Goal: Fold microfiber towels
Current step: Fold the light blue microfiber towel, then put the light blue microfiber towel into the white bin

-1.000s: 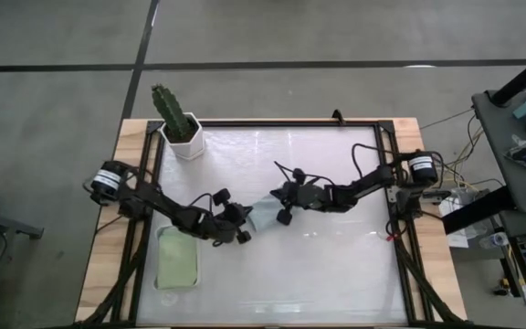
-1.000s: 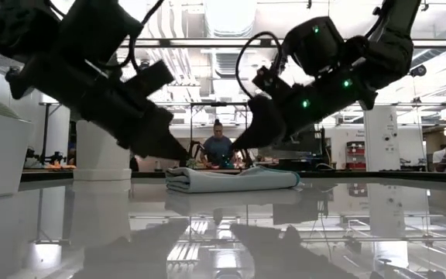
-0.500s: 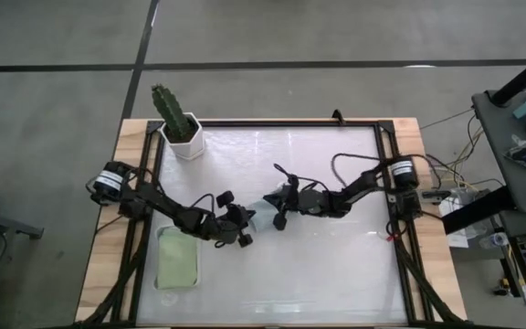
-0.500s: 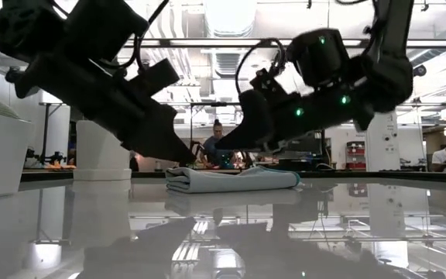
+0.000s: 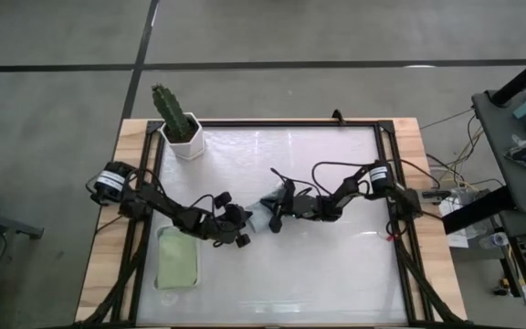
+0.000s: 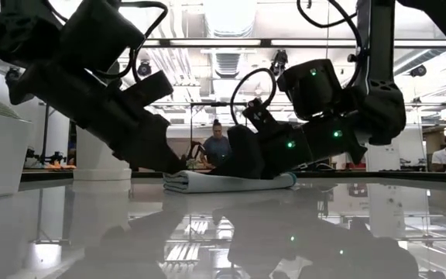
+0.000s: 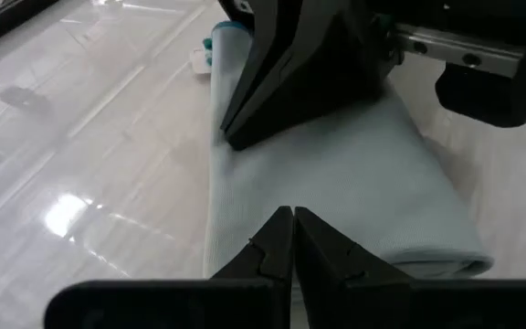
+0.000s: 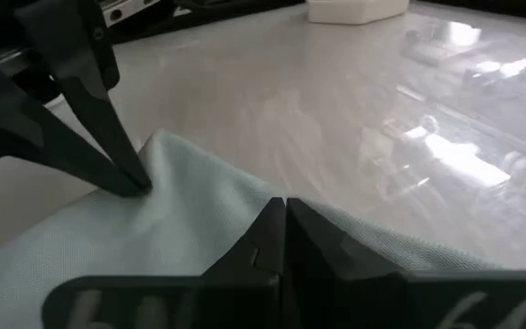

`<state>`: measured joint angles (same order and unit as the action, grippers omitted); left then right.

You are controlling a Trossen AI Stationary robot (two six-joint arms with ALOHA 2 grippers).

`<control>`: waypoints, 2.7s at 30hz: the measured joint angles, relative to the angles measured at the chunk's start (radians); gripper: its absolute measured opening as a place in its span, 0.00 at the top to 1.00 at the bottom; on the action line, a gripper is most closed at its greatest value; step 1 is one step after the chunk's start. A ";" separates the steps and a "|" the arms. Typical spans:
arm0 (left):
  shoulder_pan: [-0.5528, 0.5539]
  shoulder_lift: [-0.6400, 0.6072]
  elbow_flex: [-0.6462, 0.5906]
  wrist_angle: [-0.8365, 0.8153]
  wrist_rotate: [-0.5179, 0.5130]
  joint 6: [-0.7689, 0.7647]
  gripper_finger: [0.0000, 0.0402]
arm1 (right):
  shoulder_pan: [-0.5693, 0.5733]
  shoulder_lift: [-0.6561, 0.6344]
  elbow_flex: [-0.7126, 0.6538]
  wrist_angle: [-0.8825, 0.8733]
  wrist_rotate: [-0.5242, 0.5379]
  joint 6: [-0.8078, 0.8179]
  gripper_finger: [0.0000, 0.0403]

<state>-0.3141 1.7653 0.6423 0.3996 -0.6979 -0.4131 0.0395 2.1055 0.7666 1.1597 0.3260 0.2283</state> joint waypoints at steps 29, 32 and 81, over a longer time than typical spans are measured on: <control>0.005 -0.001 -0.009 -0.099 0.008 -0.081 1.00 | 0.000 -0.135 -0.017 -0.311 0.290 -0.177 0.98; 0.005 -0.001 -0.009 -0.105 0.008 -0.082 1.00 | -0.004 -0.136 -0.023 -0.310 0.300 -0.172 0.98; 0.314 -0.151 0.302 -0.523 0.641 0.123 0.67 | 0.000 -1.054 -0.196 -0.939 -0.049 -0.291 0.98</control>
<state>0.0002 1.6142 0.9448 -0.1232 -0.0566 -0.2904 0.0391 1.0512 0.5709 0.2207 0.2771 -0.0625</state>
